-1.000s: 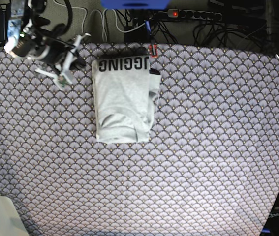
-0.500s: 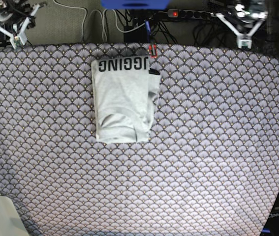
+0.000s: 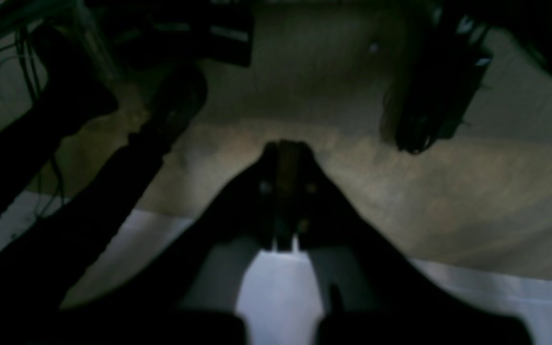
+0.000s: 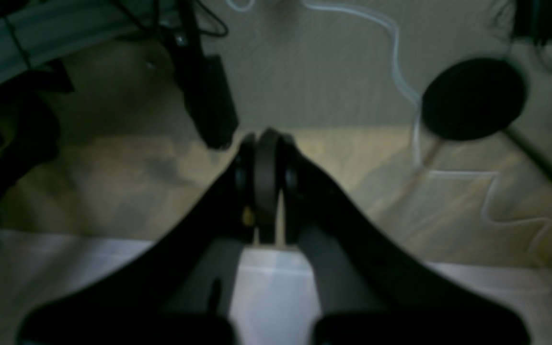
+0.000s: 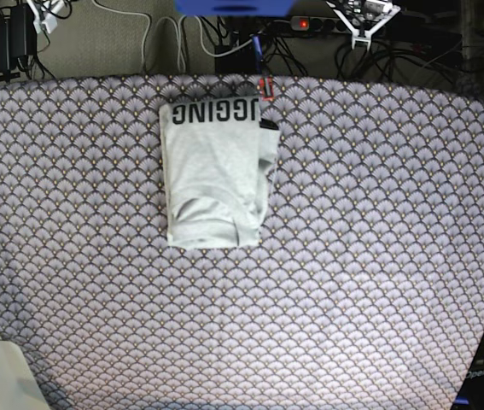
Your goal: Fold the T-shirt properly
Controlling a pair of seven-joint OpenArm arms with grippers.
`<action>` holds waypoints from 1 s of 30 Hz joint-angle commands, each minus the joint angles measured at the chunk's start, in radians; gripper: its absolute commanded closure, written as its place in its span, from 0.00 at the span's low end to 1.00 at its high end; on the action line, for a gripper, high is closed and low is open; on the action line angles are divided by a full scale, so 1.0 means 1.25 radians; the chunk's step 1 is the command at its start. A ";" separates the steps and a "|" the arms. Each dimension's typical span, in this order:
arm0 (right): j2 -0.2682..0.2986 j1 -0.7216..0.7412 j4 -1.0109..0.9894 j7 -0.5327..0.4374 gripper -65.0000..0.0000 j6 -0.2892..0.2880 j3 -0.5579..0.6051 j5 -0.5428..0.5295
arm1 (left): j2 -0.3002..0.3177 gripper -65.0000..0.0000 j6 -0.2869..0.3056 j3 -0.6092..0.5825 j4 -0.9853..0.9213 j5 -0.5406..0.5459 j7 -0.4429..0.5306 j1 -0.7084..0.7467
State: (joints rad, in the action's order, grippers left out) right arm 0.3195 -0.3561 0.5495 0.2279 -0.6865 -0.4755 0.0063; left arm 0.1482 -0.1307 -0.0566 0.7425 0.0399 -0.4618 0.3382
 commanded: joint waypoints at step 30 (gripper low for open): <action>-0.175 0.170 -0.315 -0.371 1.00 0.670 0.460 -0.004 | -0.075 0.99 0.003 -0.004 -0.526 -0.001 0.487 -0.190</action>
State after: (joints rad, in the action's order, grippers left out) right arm 0.0906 -0.1364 0.1555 -0.2268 0.1432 0.0994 0.0036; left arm 0.0505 -0.1261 -0.0620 0.0849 0.0410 0.1394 0.0990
